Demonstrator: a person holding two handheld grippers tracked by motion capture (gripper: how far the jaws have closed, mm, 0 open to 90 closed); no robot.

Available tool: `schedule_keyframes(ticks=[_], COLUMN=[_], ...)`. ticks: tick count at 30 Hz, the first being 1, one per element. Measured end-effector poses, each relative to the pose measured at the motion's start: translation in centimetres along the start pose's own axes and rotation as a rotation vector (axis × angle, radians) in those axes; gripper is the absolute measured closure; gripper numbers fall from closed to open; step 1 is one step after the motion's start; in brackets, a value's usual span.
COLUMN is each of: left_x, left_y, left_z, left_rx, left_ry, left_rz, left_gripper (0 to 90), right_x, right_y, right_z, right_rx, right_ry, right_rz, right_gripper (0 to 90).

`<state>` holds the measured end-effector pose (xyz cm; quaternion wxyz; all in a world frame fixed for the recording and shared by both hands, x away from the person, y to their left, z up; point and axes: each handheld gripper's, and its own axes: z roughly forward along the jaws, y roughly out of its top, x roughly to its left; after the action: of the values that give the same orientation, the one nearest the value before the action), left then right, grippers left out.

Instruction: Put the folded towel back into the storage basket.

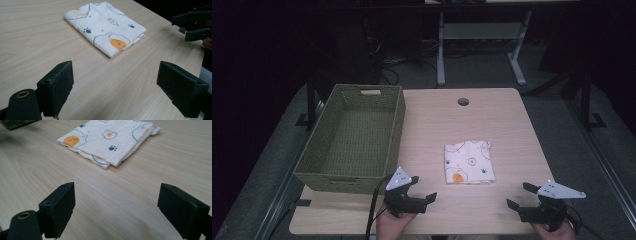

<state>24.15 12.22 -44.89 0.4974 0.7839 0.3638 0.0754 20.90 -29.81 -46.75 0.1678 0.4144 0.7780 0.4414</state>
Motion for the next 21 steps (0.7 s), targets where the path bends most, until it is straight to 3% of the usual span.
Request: schedule_keyframes(ticks=[5, 11, 15, 21], left_x=[-0.2, -0.2, -0.1, -0.3], left_y=[0.2, 0.9, 1.4, 3.0], left_z=[0.2, 1.1, 1.6, 3.3], left_rx=[-0.007, 0.004, 0.003, 0.006], left_ry=[-0.007, -0.011, -0.015, 0.025], left_rz=[-0.008, -0.006, -0.015, -0.003], left_gripper=[14.1, 14.1, 14.1, 14.2], right_x=[0.1, -0.3, -0.7, -1.3], right_y=[0.5, 1.1, 1.6, 3.3], right_z=[0.4, 0.7, 0.9, 2.0], right_rx=[-0.007, -0.008, -0.007, 0.009], right_ry=[0.026, 0.064, 0.077, 0.099], right_rz=[0.004, 0.048, 0.043, 0.058], right_gripper=[14.1, 15.9, 17.6, 17.9])
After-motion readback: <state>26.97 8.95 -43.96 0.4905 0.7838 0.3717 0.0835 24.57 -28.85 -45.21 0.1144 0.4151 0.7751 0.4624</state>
